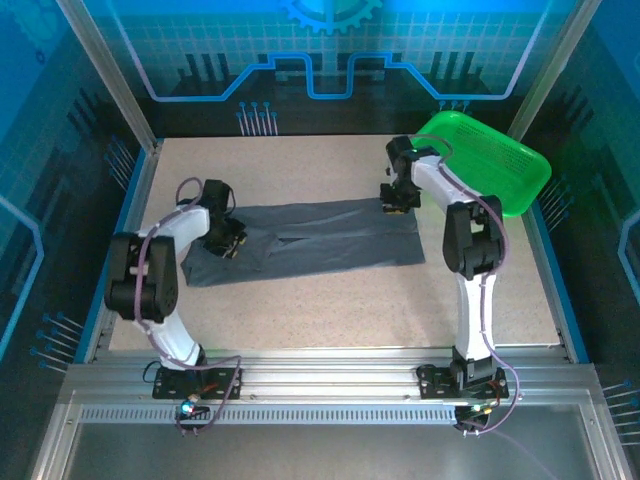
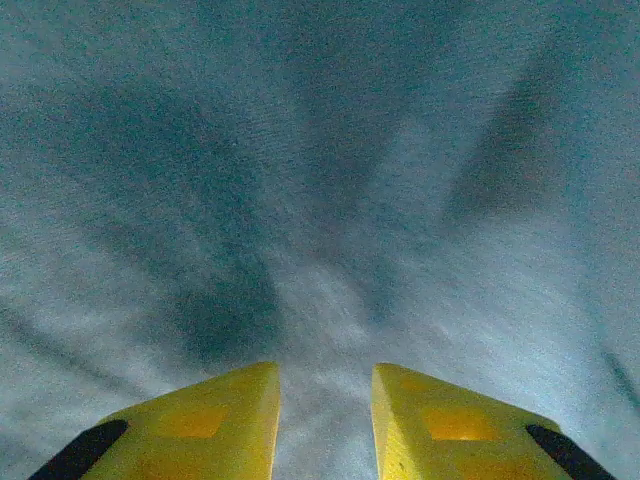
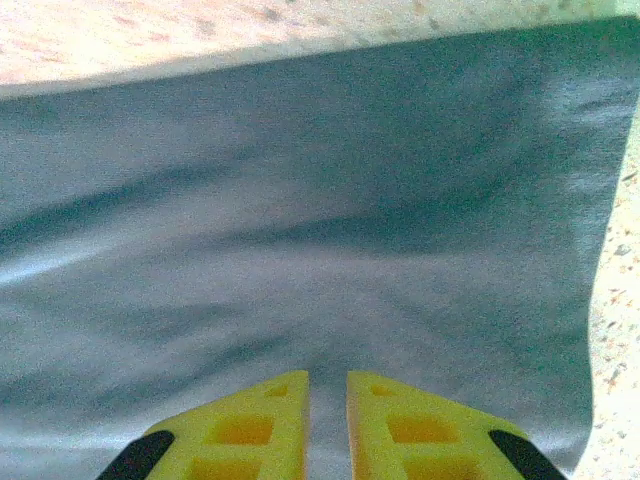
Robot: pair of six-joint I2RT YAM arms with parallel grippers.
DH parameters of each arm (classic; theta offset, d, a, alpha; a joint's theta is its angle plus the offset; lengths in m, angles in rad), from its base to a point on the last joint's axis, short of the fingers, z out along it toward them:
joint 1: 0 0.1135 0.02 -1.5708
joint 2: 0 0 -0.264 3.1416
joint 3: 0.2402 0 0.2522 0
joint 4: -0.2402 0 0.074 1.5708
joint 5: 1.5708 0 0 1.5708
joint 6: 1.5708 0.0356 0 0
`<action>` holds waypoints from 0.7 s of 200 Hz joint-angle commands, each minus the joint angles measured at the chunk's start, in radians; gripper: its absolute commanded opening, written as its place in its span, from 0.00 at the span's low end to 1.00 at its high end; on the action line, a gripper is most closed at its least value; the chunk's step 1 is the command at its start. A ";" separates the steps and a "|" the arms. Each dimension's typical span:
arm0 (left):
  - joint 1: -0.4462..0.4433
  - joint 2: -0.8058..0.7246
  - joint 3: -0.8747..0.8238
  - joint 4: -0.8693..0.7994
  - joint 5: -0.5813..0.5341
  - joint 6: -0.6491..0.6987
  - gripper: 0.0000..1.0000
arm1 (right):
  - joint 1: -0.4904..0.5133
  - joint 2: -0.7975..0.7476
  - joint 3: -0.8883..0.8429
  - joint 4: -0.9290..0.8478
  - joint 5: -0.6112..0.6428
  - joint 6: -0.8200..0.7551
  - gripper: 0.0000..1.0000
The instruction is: Fold and stack the t-shirts
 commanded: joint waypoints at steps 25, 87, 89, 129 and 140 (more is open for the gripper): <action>-0.001 0.255 0.264 -0.077 -0.010 -0.033 0.30 | 0.057 0.118 0.016 -0.189 0.151 -0.029 0.17; -0.030 0.669 0.865 -0.049 0.159 0.131 0.33 | 0.263 -0.160 -0.416 -0.134 0.073 0.146 0.19; -0.034 0.684 0.881 -0.038 0.176 0.130 0.34 | 0.273 -0.167 -0.429 -0.132 0.069 0.155 0.19; -0.115 0.922 1.259 0.042 0.309 0.083 0.33 | 0.421 -0.213 -0.542 -0.037 -0.128 0.316 0.21; -0.128 0.949 1.298 0.089 0.323 0.053 0.33 | 0.439 -0.203 -0.538 -0.007 -0.183 0.348 0.21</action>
